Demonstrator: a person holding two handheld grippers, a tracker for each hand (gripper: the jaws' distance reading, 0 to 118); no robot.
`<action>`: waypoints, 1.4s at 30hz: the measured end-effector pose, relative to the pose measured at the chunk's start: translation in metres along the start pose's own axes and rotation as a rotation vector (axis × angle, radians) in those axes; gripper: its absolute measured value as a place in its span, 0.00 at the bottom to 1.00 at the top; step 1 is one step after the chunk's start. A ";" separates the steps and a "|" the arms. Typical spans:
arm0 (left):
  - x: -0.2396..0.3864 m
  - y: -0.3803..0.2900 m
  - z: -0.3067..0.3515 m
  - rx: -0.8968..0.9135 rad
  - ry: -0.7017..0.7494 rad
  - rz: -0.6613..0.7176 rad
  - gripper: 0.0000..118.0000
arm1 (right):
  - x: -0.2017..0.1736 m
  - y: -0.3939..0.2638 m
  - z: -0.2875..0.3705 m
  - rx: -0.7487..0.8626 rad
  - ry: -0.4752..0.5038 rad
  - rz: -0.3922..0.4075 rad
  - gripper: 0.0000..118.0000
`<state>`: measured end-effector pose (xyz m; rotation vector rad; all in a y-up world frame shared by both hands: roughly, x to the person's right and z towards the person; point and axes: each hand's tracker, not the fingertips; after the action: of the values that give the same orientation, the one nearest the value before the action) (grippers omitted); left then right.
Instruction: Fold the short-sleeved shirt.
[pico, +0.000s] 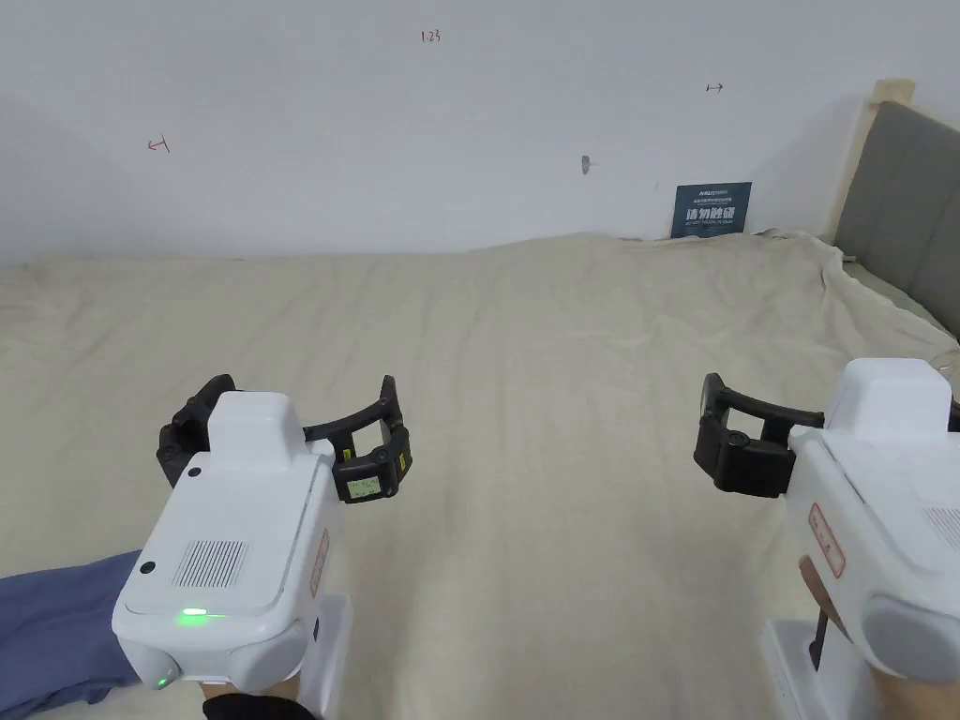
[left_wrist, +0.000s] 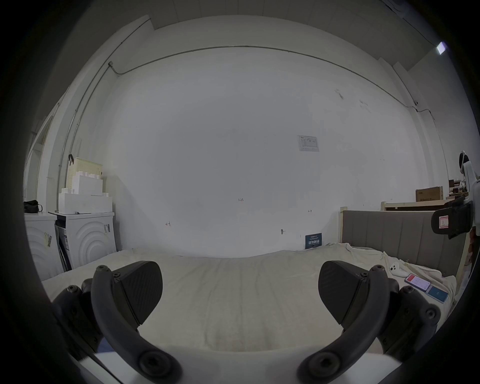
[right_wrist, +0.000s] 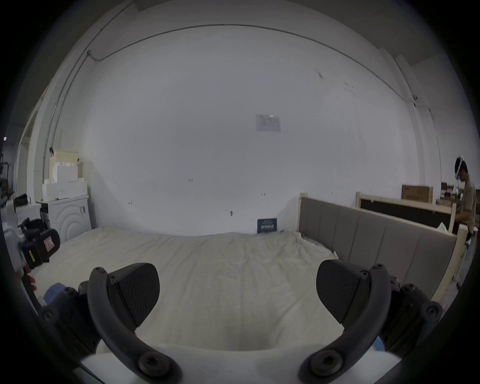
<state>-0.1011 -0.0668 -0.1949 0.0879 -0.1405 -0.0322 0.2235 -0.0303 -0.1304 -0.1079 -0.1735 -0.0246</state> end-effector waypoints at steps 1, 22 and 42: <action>0.000 0.000 0.000 -0.002 -0.006 0.000 1.00 | 0.001 0.002 -0.001 -0.039 -0.003 -0.031 1.00; -0.008 0.003 -0.001 0.005 -0.018 0.007 1.00 | -0.004 0.016 -0.027 -0.437 -0.243 -0.070 0.99; -0.007 0.003 0.001 0.014 -0.013 0.006 1.00 | 0.005 0.005 -0.010 -0.044 -0.111 -0.041 0.99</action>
<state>-0.1082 -0.0633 -0.1944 0.1011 -0.1545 -0.0255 0.2307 -0.0265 -0.1395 -0.1493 -0.2858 -0.0633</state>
